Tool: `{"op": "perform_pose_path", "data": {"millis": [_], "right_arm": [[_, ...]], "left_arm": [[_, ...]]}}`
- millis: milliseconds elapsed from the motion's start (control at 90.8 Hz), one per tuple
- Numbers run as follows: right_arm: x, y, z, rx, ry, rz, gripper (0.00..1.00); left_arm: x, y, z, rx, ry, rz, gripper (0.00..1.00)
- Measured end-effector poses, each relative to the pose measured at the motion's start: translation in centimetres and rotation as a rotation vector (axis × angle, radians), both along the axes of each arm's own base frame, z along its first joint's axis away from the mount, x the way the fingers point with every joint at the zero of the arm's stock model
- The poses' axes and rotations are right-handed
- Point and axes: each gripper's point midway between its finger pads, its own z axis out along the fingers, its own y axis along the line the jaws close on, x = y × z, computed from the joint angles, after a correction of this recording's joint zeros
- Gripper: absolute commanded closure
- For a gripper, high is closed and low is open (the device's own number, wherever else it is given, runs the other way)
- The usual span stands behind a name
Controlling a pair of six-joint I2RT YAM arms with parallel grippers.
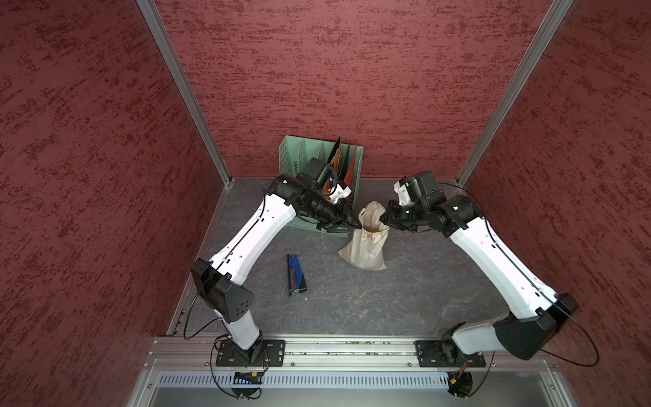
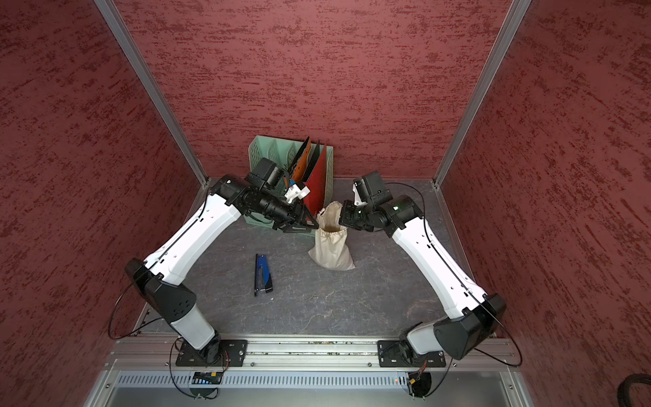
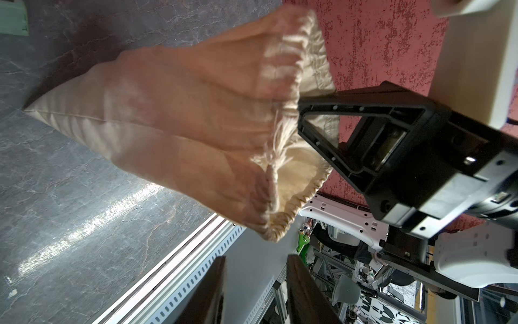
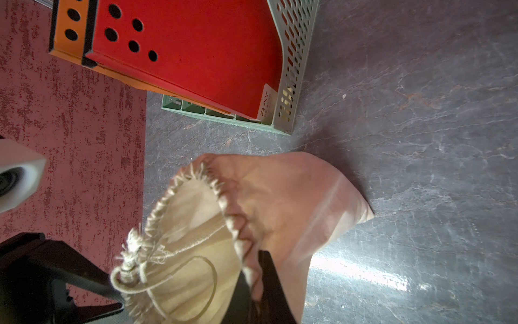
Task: Close the soil bag
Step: Adjust the soil bag at the center of the board.
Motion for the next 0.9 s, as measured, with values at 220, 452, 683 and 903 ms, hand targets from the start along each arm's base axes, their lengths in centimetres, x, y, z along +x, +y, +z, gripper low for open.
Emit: {"op": "perform_pose_path", "data": {"millis": [220, 452, 683, 903], "right_arm": [[0.0, 0.1, 0.0, 0.003, 0.0, 0.002, 1.0], [0.0, 0.1, 0.0, 0.003, 0.0, 0.003, 1.0], [0.0, 0.1, -0.1, 0.004, 0.002, 0.005, 1.0], [0.0, 0.1, -0.2, 0.005, 0.003, 0.005, 1.0]], "left_arm": [[1.7, -0.6, 2.2, -0.01, -0.065, 0.012, 0.67], [2.7, -1.2, 1.8, 0.025, -0.067, -0.002, 0.68], [2.6, -1.5, 0.5, 0.076, -0.051, -0.024, 0.78], [2.4, -1.3, 0.8, 0.084, -0.058, -0.026, 0.98]]}}
